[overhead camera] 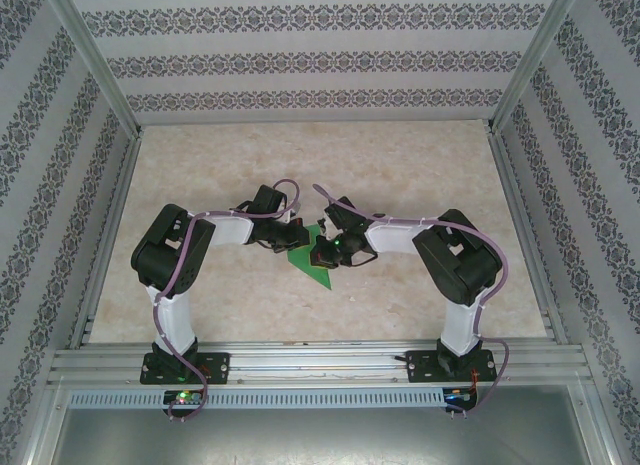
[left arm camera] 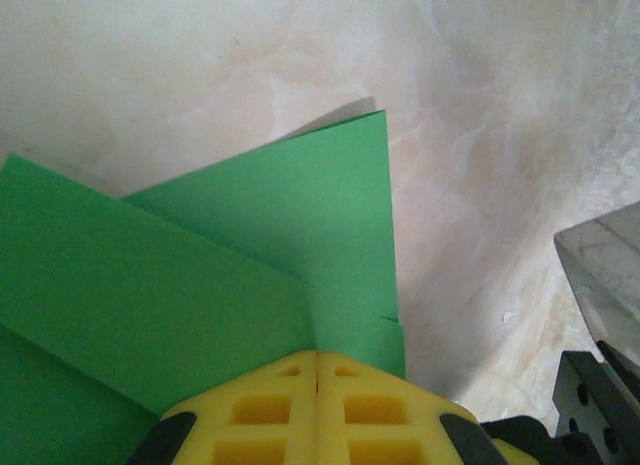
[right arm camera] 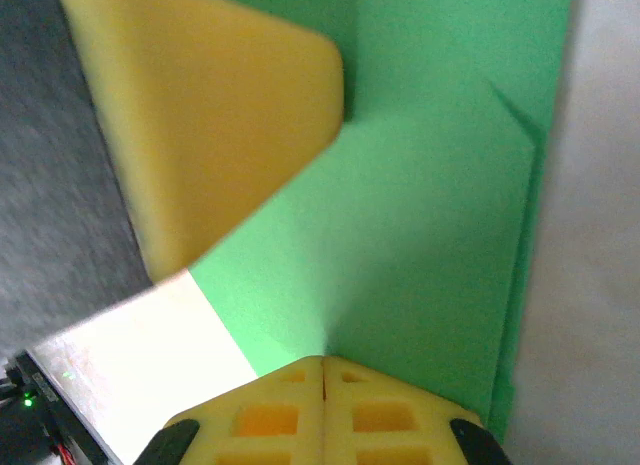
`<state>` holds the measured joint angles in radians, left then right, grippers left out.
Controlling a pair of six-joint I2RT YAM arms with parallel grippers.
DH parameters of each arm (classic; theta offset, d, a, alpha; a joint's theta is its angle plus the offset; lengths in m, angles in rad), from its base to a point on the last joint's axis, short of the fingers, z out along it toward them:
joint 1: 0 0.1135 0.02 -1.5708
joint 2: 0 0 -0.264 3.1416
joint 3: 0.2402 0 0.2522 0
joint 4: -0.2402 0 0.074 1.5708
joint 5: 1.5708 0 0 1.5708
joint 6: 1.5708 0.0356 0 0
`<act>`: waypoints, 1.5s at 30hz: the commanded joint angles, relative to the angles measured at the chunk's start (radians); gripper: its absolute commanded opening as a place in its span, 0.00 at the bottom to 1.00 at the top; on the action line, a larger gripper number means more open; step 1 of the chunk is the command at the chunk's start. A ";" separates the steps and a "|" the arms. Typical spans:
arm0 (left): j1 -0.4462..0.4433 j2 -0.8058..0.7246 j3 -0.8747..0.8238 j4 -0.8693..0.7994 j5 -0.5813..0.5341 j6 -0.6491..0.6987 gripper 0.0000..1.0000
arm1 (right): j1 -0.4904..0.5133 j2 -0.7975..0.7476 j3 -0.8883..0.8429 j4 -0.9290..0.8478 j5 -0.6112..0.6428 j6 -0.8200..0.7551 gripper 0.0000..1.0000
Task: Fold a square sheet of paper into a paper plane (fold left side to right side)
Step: Fourth fold the wing at the center of the table.
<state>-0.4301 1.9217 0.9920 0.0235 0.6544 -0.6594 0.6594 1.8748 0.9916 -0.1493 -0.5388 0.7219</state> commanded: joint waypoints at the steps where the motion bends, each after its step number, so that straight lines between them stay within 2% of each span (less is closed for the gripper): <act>1: 0.000 0.024 -0.032 -0.046 -0.071 0.000 0.00 | 0.025 -0.015 -0.062 -0.155 0.015 -0.024 0.00; 23: 0.005 0.013 -0.028 -0.054 -0.075 0.012 0.00 | 0.028 -0.177 -0.262 -0.175 0.003 0.001 0.00; 32: 0.004 -0.006 -0.006 -0.031 -0.041 -0.001 0.02 | 0.007 -0.302 -0.254 -0.242 -0.008 -0.036 0.00; 34: 0.004 -0.025 0.001 -0.014 -0.016 -0.010 0.07 | -0.013 -0.348 -0.241 -0.242 -0.011 -0.061 0.04; 39: 0.005 -0.126 0.007 0.045 0.023 -0.034 0.23 | -0.089 -0.443 -0.213 -0.213 0.010 -0.183 0.25; 42: 0.012 -0.205 -0.006 0.049 -0.007 -0.026 0.31 | -0.125 -0.446 -0.209 -0.152 0.007 -0.261 0.41; 45: 0.026 -0.298 -0.051 0.050 -0.060 -0.006 0.34 | -0.144 -0.404 -0.200 -0.090 -0.033 -0.338 0.49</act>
<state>-0.4248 1.7115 0.9787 0.0414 0.6468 -0.6849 0.5259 1.4395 0.7666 -0.3000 -0.5411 0.5049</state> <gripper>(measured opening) 0.333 0.472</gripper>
